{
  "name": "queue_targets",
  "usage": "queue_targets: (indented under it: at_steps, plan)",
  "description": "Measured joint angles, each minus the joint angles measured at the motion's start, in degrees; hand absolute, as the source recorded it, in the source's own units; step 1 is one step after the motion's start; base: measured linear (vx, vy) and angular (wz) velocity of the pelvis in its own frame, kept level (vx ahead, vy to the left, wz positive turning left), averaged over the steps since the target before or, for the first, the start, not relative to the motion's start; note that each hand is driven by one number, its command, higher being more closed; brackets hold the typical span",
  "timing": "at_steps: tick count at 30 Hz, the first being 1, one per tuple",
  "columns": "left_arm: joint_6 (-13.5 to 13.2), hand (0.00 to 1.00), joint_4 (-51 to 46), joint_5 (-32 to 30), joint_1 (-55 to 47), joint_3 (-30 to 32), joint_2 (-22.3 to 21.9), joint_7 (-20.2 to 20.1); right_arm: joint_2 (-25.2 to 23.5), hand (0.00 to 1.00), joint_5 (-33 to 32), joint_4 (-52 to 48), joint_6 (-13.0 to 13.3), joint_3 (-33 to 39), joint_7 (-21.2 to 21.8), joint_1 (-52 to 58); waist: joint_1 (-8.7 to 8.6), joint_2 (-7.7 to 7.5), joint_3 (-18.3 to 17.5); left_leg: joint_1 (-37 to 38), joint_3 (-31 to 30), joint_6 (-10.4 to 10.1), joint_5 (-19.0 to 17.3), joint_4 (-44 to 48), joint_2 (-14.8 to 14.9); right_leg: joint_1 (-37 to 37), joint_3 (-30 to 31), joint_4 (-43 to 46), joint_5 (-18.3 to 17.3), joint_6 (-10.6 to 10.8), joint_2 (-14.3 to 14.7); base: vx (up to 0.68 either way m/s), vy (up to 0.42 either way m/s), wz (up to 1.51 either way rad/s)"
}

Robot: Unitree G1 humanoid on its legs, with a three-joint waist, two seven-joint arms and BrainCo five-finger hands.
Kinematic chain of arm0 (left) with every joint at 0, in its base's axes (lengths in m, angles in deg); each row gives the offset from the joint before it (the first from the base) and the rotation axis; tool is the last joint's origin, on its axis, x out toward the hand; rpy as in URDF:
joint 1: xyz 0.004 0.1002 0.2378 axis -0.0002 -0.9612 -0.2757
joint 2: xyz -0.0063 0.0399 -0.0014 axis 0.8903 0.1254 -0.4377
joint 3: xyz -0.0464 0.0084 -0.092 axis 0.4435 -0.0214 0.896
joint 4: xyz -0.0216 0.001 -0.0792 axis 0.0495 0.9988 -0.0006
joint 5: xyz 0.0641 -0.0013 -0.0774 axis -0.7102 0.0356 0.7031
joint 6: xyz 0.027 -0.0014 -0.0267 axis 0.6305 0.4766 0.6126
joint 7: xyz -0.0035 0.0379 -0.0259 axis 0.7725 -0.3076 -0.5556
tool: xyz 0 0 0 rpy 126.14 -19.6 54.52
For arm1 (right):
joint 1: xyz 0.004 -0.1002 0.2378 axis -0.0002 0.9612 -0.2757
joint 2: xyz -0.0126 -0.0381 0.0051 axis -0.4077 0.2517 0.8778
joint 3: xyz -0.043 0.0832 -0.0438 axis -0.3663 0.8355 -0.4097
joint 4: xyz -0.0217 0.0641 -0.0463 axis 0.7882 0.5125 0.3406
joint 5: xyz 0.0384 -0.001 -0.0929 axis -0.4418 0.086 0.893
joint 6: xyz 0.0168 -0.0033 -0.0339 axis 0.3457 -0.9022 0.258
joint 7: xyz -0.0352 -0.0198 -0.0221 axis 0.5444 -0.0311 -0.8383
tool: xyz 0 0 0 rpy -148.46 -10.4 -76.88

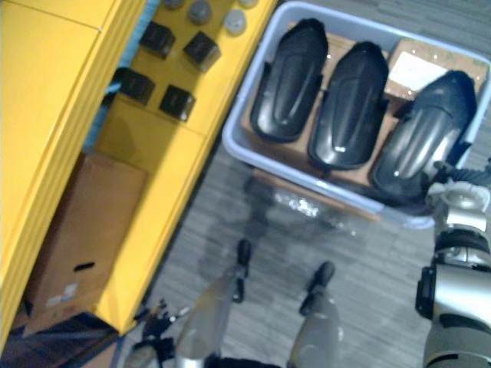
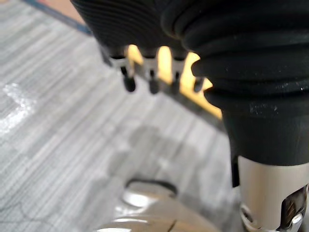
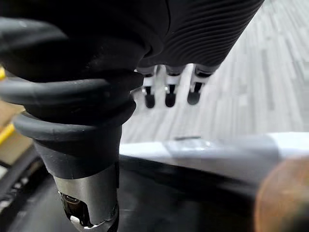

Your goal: Walk over and take plastic housings, then place them on the shelf

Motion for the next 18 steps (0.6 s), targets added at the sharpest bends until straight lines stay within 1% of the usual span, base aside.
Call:
queue_targets:
  at_steps: [1,2,3,4,7,8,11,12,13,14,18]
  plan:
    - [0.02,0.0,0.52,0.0,0.23,-0.15,-0.24,-0.01,0.18,0.0,0.0,0.62,-0.15,-0.42,0.37,-0.42,-0.02,0.74,0.06,-0.4,-0.04,0.07,0.06,0.17,0.05,-0.35,0.0,0.18,0.02,0.04,0.01,-0.03,0.005,-0.02]
    - [0.02,0.0,0.72,0.03,0.38,-0.2,-0.43,0.02,0.34,0.0,0.02,0.94,-0.21,-0.44,0.74,-0.5,0.08,0.99,-0.05,-0.72,-0.02,0.07,0.06,0.28,0.08,-0.71,0.05,0.33,0.02,0.04,0.0,-0.03,-0.002,-0.03]
    - [0.03,0.0,0.85,0.35,0.45,-0.28,-0.58,0.04,0.38,1.0,0.01,1.31,-0.61,-0.52,1.39,-0.92,0.19,1.34,0.02,-0.92,0.07,0.1,0.12,0.29,0.12,-1.12,0.17,0.65,0.02,0.05,-0.04,0.0,0.0,0.0]
    - [0.01,0.0,0.89,0.39,0.46,-1.0,-0.57,0.02,0.55,1.0,0.02,1.43,-0.9,-0.53,1.77,-1.01,0.19,1.52,0.04,-0.92,0.06,0.1,0.13,0.32,0.15,-1.13,0.16,0.73,0.02,0.05,-0.04,0.0,0.0,0.0]
    - [0.0,0.0,0.93,0.43,0.57,-1.72,-0.39,-0.04,1.9,1.0,0.51,1.97,-2.98,-1.58,4.22,-2.49,0.21,1.87,0.06,-1.09,-0.03,0.1,0.12,0.65,0.15,-1.16,0.08,0.9,-0.02,0.06,-0.1,0.0,0.002,0.01]
    - [-0.01,0.0,0.94,0.44,0.64,-1.98,-0.39,-0.05,2.75,1.0,1.7,2.16,-3.99,-1.58,4.69,-3.03,0.29,2.08,0.03,-1.49,-0.12,0.11,0.12,0.88,0.12,-1.47,0.02,1.04,-0.02,0.06,-0.16,-0.01,0.007,0.03]
    - [-0.07,0.0,1.28,0.85,0.89,-2.25,-0.29,-0.11,5.11,1.0,5.26,3.47,-5.45,-1.68,6.23,-3.71,0.51,2.17,0.03,-2.57,-0.12,0.27,0.26,1.17,0.01,-2.89,0.03,2.12,-0.16,-0.05,-0.57,0.0,0.0,0.0]
    - [-0.06,0.0,1.36,1.5,0.91,-2.29,-0.29,-0.12,5.28,1.0,5.77,3.57,-5.79,-1.71,6.38,-3.79,0.5,2.19,0.04,-2.7,-0.14,0.27,0.26,1.28,-0.02,-3.0,0.03,2.18,-0.17,-0.05,-0.61,0.0,0.0,0.0]
    - [-0.06,0.0,1.42,2.14,0.92,-2.31,-0.32,-0.12,5.49,1.0,7.67,3.89,-6.68,-2.21,6.94,-3.78,0.49,2.2,0.05,-2.72,-0.17,0.27,0.26,1.47,-0.06,-3.0,0.03,2.34,-0.18,-0.05,-0.66,0.0,0.0,0.0]
    - [-0.08,0.0,1.4,2.13,0.93,-2.46,-0.24,-0.14,5.81,1.0,9.32,4.29,-6.91,-2.84,7.23,-3.78,0.49,2.21,0.05,-2.71,-0.31,0.27,0.26,1.64,-0.13,-3.0,-0.04,2.81,-0.5,0.05,-0.86,-0.01,0.008,0.05]
    - [-0.3,0.0,1.26,2.19,1.06,-4.21,0.38,-0.5,6.37,1.0,11.83,5.75,-8.0,-3.2,7.4,-3.92,0.39,2.64,0.11,-2.8,-1.41,0.19,0.39,1.68,-0.38,-2.84,-1.08,4.08,-1.37,0.08,-1.2,-0.02,0.001,0.12]
